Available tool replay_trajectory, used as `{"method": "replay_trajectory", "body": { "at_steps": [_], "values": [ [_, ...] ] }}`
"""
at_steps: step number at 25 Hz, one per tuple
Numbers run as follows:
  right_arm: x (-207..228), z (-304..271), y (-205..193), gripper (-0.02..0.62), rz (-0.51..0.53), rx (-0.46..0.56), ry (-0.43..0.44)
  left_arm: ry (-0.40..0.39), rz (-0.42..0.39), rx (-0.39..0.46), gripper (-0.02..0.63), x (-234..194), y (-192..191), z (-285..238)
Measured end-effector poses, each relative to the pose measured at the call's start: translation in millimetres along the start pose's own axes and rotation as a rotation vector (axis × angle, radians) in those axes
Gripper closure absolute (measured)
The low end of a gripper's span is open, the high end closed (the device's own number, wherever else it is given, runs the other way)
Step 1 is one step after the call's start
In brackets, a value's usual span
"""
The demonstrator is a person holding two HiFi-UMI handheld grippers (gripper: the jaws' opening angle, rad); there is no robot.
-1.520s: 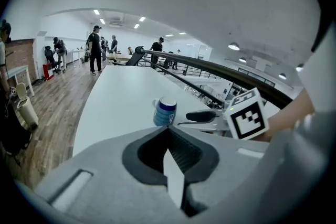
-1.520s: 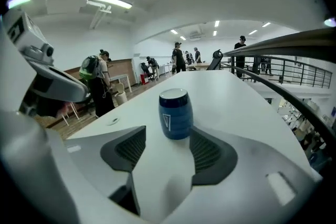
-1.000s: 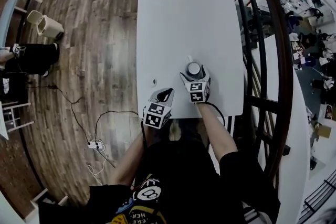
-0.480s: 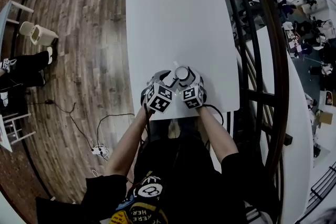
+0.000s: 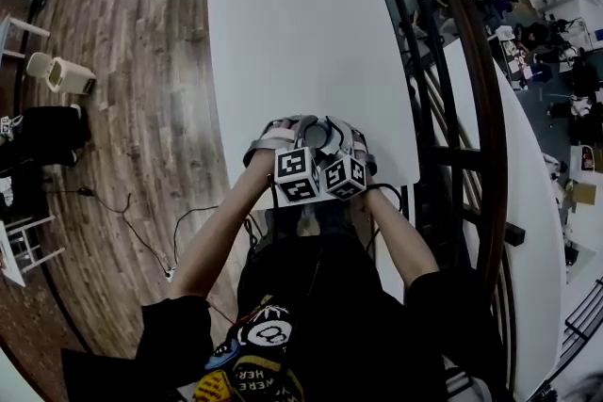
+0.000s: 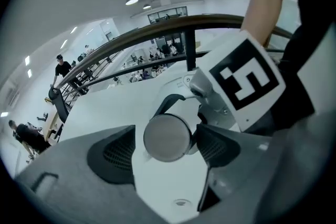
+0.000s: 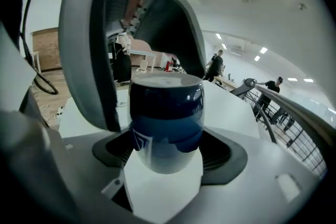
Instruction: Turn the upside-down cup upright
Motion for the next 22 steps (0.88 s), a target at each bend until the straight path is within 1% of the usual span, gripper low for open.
{"method": "replay_trajectory", "body": {
  "at_steps": [1, 2, 4, 5, 7, 9, 11, 13, 15, 16, 17, 18, 19, 20, 21, 22],
  "values": [
    [0.5, 4.9, 6.7, 0.210, 0.040, 0.002, -0.001, 0.000, -0.010, -0.017, 0.239, 0.4, 2.7, -1.8],
    [2.1, 10.0, 13.7, 0.210, 0.071, 0.000, -0.006, 0.000, 0.007, -0.030, 0.238, 0.3, 5.3, -2.3],
    [6.7, 19.8, 20.0, 0.210, 0.100, -0.017, -0.018, -0.003, 0.081, -0.042, 0.252, 1.3, 10.0, -1.7],
    [6.4, 22.6, 13.7, 0.212, 0.113, -0.036, -0.017, -0.014, 0.117, -0.040, 0.265, 3.2, 13.3, -1.2],
    [2.0, 26.2, -5.8, 0.210, 0.144, -0.077, -0.003, -0.057, 0.161, -0.024, 0.267, 8.3, 23.2, 2.6],
    [0.1, 33.3, -11.7, 0.210, 0.166, -0.087, 0.017, -0.095, 0.185, 0.007, 0.267, 11.8, 28.3, 5.3],
    [-4.4, 42.6, -10.6, 0.210, 0.192, -0.073, 0.075, -0.141, 0.240, 0.047, 0.268, 15.3, 26.3, 5.4],
    [-12.5, 52.4, -11.7, 0.209, 0.191, -0.034, 0.171, -0.213, 0.350, 0.095, 0.268, 18.9, 23.2, 6.4],
    [-16.6, 64.2, -12.8, 0.209, 0.152, 0.025, 0.251, -0.291, 0.528, 0.163, 0.268, 18.7, 19.6, 9.7],
    [-15.3, 70.6, -12.5, 0.211, 0.114, 0.055, 0.275, -0.327, 0.630, 0.207, 0.268, 16.8, 17.1, 12.7],
    [-12.0, 76.9, -11.6, 0.222, 0.054, 0.085, 0.293, -0.359, 0.728, 0.257, 0.269, 14.0, 14.4, 17.0],
    [-7.3, 82.7, -10.4, 0.222, -0.033, 0.117, 0.313, -0.385, 0.815, 0.310, 0.270, 10.5, 11.5, 22.4],
    [-2.0, 87.9, -9.0, 0.223, -0.149, 0.153, 0.337, -0.403, 0.891, 0.364, 0.270, 6.8, 8.3, 28.5],
    [3.8, 93.0, -7.7, 0.224, -0.288, 0.191, 0.369, -0.415, 0.958, 0.417, 0.270, 3.1, 4.7, 34.7],
    [9.8, 98.5, -6.3, 0.227, -0.444, 0.232, 0.411, -0.422, 1.018, 0.468, 0.270, -0.1, 0.7, 40.6],
    [15.1, 104.6, -4.1, 0.249, -0.605, 0.282, 0.468, -0.426, 1.071, 0.517, 0.270, -2.8, -3.5, 45.9]
  ]
}}
Point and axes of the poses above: the fingertips, and each gripper's own axes: z backward along the fingers, x to its right, y out of its top, the point moved 2 cm from there along z, backward along the fingers
